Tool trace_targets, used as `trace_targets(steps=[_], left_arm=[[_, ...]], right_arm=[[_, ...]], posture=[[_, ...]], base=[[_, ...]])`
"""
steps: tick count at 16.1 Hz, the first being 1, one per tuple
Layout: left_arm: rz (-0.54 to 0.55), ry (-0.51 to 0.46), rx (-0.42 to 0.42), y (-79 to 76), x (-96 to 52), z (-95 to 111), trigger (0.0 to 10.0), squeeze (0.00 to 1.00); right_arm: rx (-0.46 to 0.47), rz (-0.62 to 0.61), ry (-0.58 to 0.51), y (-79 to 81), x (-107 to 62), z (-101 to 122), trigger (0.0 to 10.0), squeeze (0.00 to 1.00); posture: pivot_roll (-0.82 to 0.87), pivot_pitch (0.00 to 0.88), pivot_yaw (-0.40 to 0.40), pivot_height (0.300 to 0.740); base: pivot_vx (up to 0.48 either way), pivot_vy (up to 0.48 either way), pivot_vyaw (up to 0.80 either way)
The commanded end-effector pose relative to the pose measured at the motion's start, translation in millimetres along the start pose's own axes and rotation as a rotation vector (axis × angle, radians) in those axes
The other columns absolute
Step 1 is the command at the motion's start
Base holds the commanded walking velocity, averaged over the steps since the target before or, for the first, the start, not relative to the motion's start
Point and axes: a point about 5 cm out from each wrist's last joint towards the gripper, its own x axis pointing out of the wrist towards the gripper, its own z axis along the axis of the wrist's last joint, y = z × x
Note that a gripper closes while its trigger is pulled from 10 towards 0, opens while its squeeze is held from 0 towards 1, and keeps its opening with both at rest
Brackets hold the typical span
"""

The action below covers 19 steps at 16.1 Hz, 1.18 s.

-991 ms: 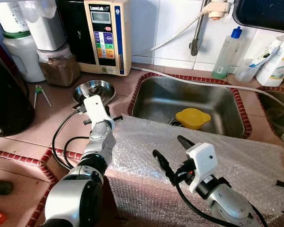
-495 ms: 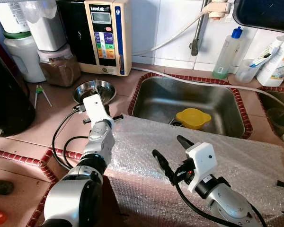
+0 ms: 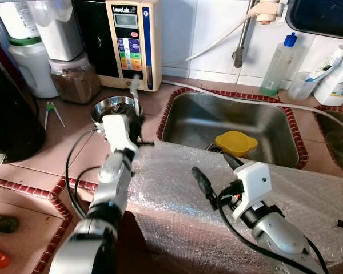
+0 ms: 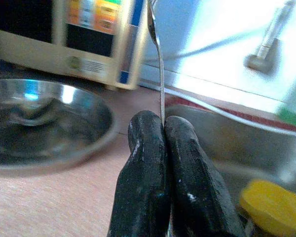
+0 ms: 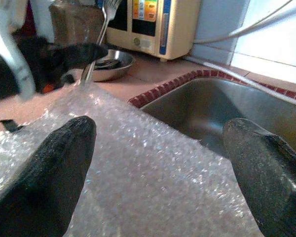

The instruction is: Kitchen organization

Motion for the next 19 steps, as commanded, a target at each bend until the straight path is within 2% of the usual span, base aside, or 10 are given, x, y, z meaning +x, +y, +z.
trace_targets(steps=[1,6,8,9,13,14,15,16,17,19], left_arm=[[-0.141,-0.041,0.047,-7.0,-3.0,9,0.0,0.0],[-0.454,-0.043,0.118,-31.3,-23.6,6,0.0,0.0],[-0.562,-0.04,0.107,-43.7,-31.7,6,0.0,0.0],[-0.601,-0.03,0.075,-50.5,-35.0,3,0.0,0.0],[-0.659,-0.038,0.068,-65.8,-37.5,3,0.0,0.0],[-0.681,-0.044,0.055,-70.9,-38.9,4,0.0,0.0],[-0.701,-0.046,0.042,-75.9,-39.7,4,0.0,0.0],[-0.709,-0.048,0.036,-78.4,-39.8,4,0.0,0.0],[-0.716,-0.046,0.031,-81.0,-40.2,3,0.0,0.0],[-0.722,-0.042,0.026,-84.4,-41.6,2,0.0,0.0]], right_arm=[[0.013,-0.003,-0.041,-4.0,2.3,7,10.0,0.0],[0.023,0.003,-0.103,-15.7,6.0,23,10.0,0.0],[0.03,0.0,-0.112,-23.4,8.4,25,10.0,0.0],[0.031,0.014,-0.108,-26.4,11.3,25,10.0,0.0],[0.044,0.05,-0.104,-31.1,26.2,25,10.0,0.0],[0.132,0.018,-0.126,-34.5,35.7,25,10.0,0.0],[0.162,0.027,-0.135,-35.3,45.3,25,10.0,0.0],[0.192,0.044,-0.156,-33.8,53.3,27,3.9,0.0],[0.215,0.071,-0.18,-31.7,63.4,31,0.0,0.0],[0.263,0.085,-0.193,-32.2,75.5,35,0.0,0.0]], posture=[[-0.01,0.01,0.023,0.74],[0.0,0.008,0.015,0.74],[-0.01,0.006,0.018,0.74],[-0.01,0.006,0.02,0.74],[-0.01,0.005,0.023,0.74],[-0.02,0.001,0.025,0.74],[-0.02,0.0,0.026,0.74],[-0.02,0.0,0.026,0.74],[-0.03,0.0,0.026,0.74],[-0.03,0.0,0.024,0.74]], base=[[0.0,0.0,0.0],[0.0,0.0,0.0],[0.0,0.0,0.0],[0.0,0.0,0.0],[0.0,0.0,0.0],[0.0,0.0,0.0],[0.0,0.0,0.0],[0.0,0.0,0.0],[0.0,0.0,0.0],[0.0,0.0,0.0]])
